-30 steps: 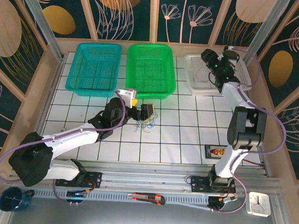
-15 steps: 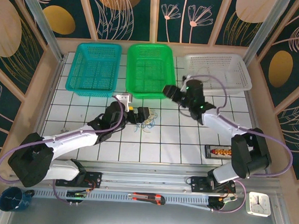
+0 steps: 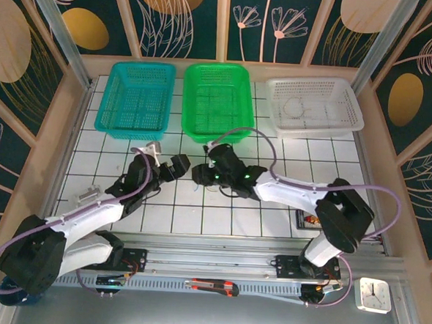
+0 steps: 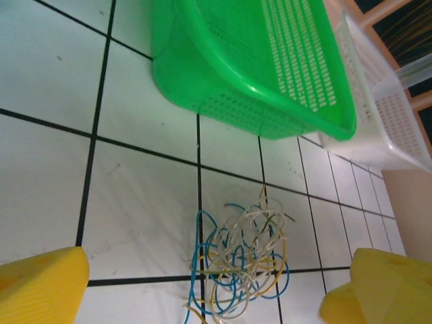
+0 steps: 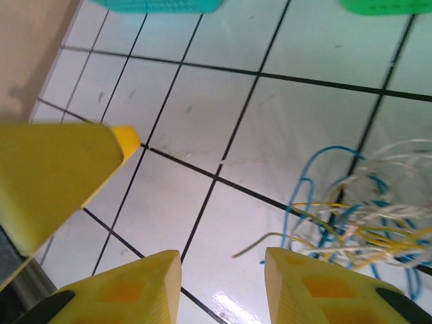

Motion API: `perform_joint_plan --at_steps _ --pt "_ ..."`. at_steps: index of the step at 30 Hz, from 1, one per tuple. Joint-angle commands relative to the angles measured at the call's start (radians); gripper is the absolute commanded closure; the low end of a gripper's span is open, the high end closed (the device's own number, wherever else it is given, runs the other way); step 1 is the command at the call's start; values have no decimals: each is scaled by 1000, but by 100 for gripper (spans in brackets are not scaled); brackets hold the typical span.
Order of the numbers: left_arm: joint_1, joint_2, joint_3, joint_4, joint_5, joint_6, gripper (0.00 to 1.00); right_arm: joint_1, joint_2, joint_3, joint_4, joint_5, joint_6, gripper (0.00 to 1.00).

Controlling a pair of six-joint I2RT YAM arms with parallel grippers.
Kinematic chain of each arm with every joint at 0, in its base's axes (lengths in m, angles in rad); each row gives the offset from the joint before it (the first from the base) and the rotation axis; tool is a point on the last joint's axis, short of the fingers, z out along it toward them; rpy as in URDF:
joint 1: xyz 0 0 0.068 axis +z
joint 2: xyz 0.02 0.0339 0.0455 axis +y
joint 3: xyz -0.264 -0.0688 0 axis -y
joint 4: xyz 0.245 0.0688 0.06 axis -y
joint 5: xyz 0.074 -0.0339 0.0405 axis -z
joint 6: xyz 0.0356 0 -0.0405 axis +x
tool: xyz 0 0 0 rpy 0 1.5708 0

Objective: Untangle the cables

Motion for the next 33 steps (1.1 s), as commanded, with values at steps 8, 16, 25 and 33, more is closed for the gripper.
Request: perform_joint_plan --at_steps 8,16,25,33 --pt "165 18 43 -16 97 36 1 56 175 165 -182 175 -110 66" --pt "190 57 49 28 141 18 1 66 209 173 -191 209 -131 66" --pt "193 55 59 27 148 22 1 66 257 202 -180 242 -133 67" --pt "193 62 65 37 157 18 1 66 276 215 -183 243 -139 84"
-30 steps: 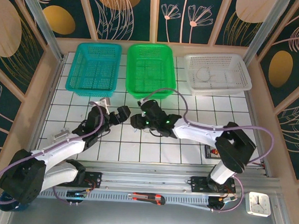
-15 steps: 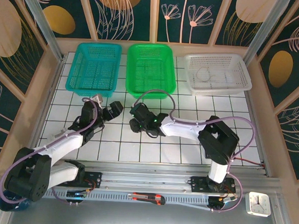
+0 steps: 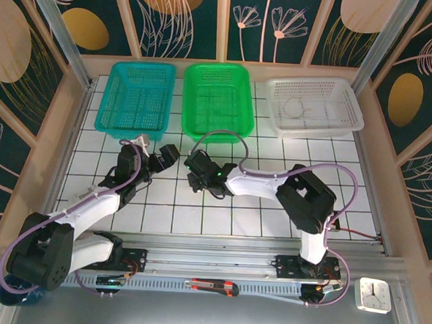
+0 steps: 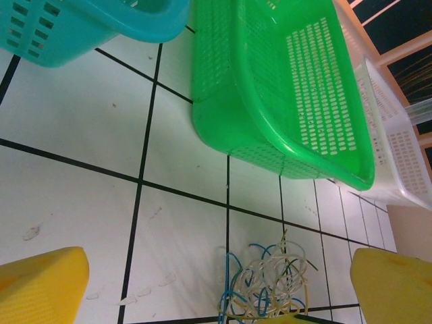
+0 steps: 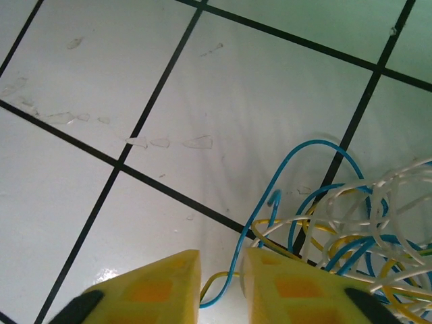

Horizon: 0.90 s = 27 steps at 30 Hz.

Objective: Untangle the cables

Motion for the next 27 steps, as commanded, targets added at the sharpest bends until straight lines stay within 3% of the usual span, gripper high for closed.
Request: perform_joint_plan --at_steps 1,5,21,26,27 --pt "10 8 27 32 22 -5 1 10 7 31 -7 21 -9 88" --pt "9 11 21 41 25 -7 1 9 -19 31 -8 7 -9 100" --pt "10 -22 -49 87 44 -3 1 -43 -289 -20 59 -148 45 100" --pt "10 -35 -57 82 45 -1 1 -55 -272 -19 39 -165 5 100" --pt "10 -39 -57 77 42 -1 1 -53 -255 -11 25 -165 -3 94"
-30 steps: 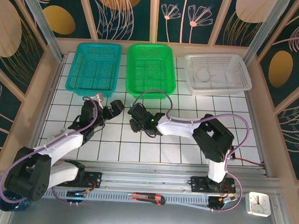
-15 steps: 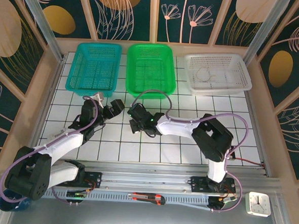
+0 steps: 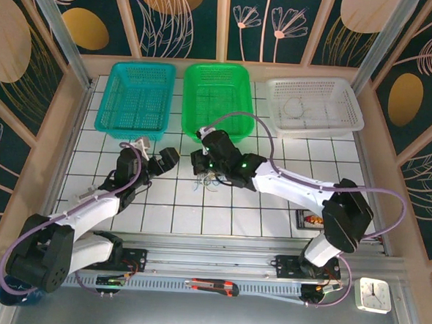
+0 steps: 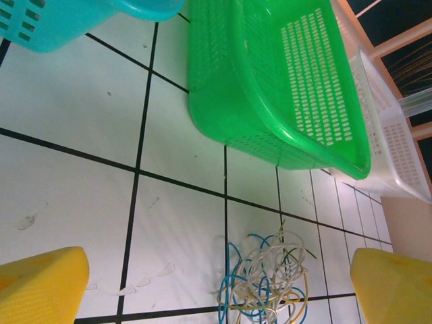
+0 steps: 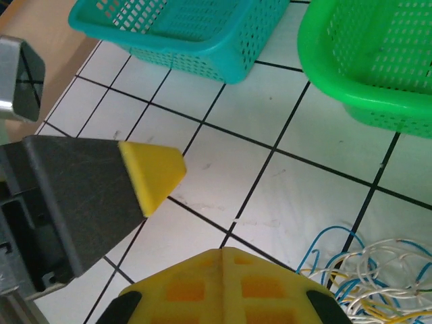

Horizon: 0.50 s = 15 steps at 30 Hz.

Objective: Untangle the cables

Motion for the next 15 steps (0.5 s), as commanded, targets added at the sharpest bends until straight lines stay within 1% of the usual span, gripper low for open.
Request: perform_joint_plan --at_steps 1,2,4,5,7,10,15 --pt "10 -27 -9 19 10 -2 1 12 52 5 -35 -25 -25 87" --pt "10 -31 -9 13 1 -2 1 16 70 7 -45 -16 -34 81" --pt "11 -42 -12 0 -16 -3 1 28 104 10 -56 2 -50 73" --pt "10 -47 -13 -6 -25 -4 1 33 124 15 -63 10 -59 69" --pt "10 -59 -14 -15 -41 -5 1 47 160 31 -83 40 -76 66" --pt "10 -76 -19 -26 -62 -11 1 66 208 58 -109 77 -95 64" --pt "10 -95 -26 -31 -84 -18 1 82 264 97 -131 116 -113 65"
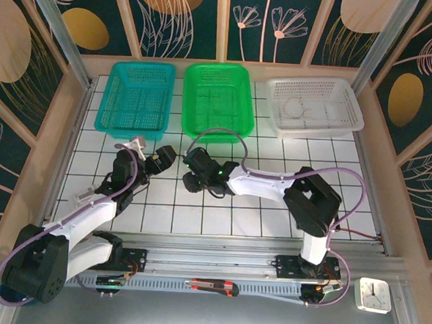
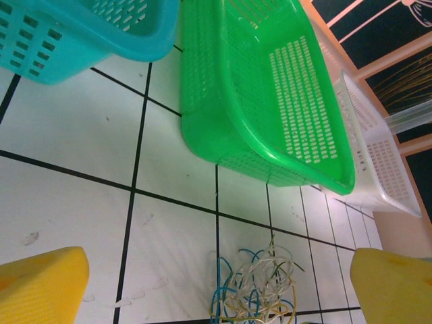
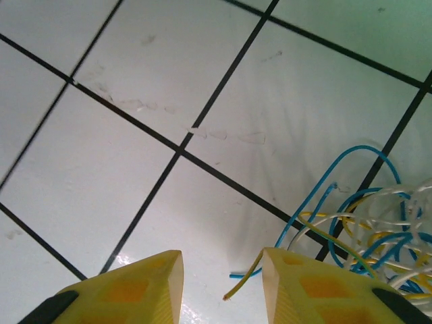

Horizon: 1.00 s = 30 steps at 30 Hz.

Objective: Untangle the cables

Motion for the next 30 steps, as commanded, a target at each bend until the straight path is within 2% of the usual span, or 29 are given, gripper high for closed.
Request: perform_joint_plan --at_steps 1,17,22,24,27,28,30 --pt "9 -22 -12 -20 -33 -19 1 10 29 61 -35 67 -33 65" --pt "12 -27 -8 -21 -37 -22 1 5 129 110 -43 139 -54 66" --pt "12 -22 -6 -18 -37 -22 1 -7 150 108 -27 145 -52 69" --pt "10 -20 -8 -16 -36 -23 1 -12 155 103 -19 148 -51 74" --pt "12 -18 -6 -14 -35 -23 1 -17 157 101 -16 142 -48 96" --pt "10 -17 -6 -14 -34 -23 1 -15 148 98 -16 138 -48 100" --pt "12 -18 -6 -14 -33 -20 1 -15 121 93 -18 123 -45 100"
